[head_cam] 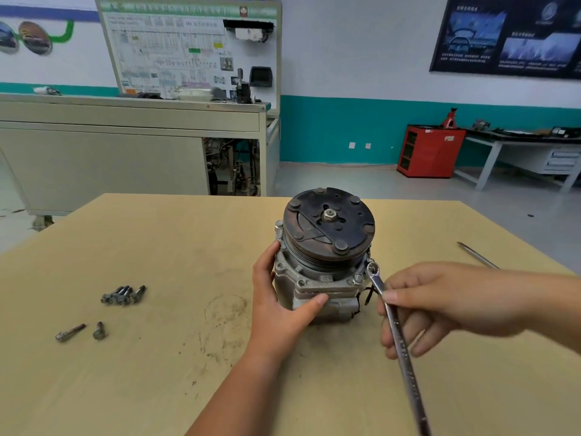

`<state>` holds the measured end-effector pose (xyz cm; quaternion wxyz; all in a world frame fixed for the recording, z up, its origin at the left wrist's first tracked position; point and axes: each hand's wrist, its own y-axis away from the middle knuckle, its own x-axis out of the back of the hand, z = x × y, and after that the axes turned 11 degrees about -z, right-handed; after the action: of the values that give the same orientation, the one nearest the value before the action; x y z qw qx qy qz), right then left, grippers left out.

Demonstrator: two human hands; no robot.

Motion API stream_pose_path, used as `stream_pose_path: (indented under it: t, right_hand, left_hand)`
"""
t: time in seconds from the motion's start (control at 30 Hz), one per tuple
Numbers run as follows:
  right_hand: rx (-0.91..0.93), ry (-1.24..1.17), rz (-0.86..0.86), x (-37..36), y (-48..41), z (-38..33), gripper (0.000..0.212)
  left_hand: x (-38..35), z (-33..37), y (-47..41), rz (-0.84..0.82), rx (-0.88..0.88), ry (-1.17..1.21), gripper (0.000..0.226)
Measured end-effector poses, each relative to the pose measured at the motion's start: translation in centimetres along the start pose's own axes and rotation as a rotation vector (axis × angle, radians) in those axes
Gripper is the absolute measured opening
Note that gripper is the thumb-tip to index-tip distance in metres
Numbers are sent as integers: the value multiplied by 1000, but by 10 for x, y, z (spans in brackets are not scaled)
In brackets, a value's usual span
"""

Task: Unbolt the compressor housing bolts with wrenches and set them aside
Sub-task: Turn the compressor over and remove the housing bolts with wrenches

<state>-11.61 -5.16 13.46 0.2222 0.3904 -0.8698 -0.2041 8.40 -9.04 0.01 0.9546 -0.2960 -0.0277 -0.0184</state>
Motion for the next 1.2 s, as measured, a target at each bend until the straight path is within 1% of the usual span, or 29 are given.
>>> stream_pose_path:
  t: [0.07, 0.13, 0.27, 0.33, 0.37, 0.4, 0.47, 0.5, 0.53, 0.57, 0.6, 0.63, 0.67, 0.7, 0.73, 0.8, 0.9, 0.93, 1.0, 1.07, 1.2]
  right_hand:
    - [73, -174, 28, -11, -5, 6, 22]
    - [87, -246, 45, -15, -7, 4, 23]
    - [58, -248, 92, -18, -11, -4, 26]
    - [-9, -147, 107, -11, -8, -10, 29]
    - [-64, -32, 114, -4, -5, -14, 30]
    - [-123, 147, 134, 4, -2, -20, 32]
    - [-200, 640, 225, 19, 0, -33, 32]
    - [-189, 904, 290, 26, 0, -38, 30]
    - [-142, 1115, 349, 31, -2, -41, 27]
    - [-89, 1226, 379, 36, -4, -44, 24]
    - [-67, 1260, 360, 40, -4, -45, 18]
    - [-97, 1222, 294, 45, -1, -45, 15]
    - [-166, 1127, 206, 48, 5, -44, 14]
    - [-223, 980, 124, 49, 10, -41, 14]
    - [-230, 810, 56, 51, 16, -35, 13]
    - [-143, 482, -26, 46, 21, -20, 13]
    - [-18, 120, -130, 22, 14, -8, 26]
    - [20, 38, -125, 13, 11, -7, 28]
    - [65, -73, -67, 1, 4, -7, 25]
    - [69, -103, -18, -4, -1, -9, 23]
    - [67, -197, 4, -13, -6, -6, 25]
  left_hand:
    - [0, 1, 0, 5, -4, 1, 84]
    - [-1, 2, -1, 2, -9, 0, 84]
    - [-1, 2, -1, 1, -16, 1, 84]
    - [-1, 0, -1, 0, -19, 8, 84]
    - [-1, 0, -1, -1, -18, 13, 84]
    - [0, -1, -1, -4, -15, 17, 84]
    - [0, -1, -1, -7, -11, 16, 84]
    - [0, -2, -1, -6, -8, 14, 84]
    - [0, -2, -1, -5, -4, 12, 84]
    - [0, -1, -1, -2, 0, 9, 84]
    - [0, -1, 0, -1, 1, 4, 84]
    - [1, -1, 0, -1, 1, 0, 84]
    - [1, -1, 0, -4, 5, 0, 84]
    - [0, -1, 0, -7, 10, 5, 84]
    - [0, -1, 1, -5, 8, 11, 84]
    - [0, 0, 1, 2, 2, 14, 85]
    - [0, 1, -1, -2, 4, 10, 85]
    - [-1, 1, -1, 0, -1, 8, 85]
    - [-1, 1, -1, 2, -6, 4, 85]
    - [-2, 1, -1, 4, -14, 10, 84]
    - [-2, 0, -1, 3, -12, 9, 84]
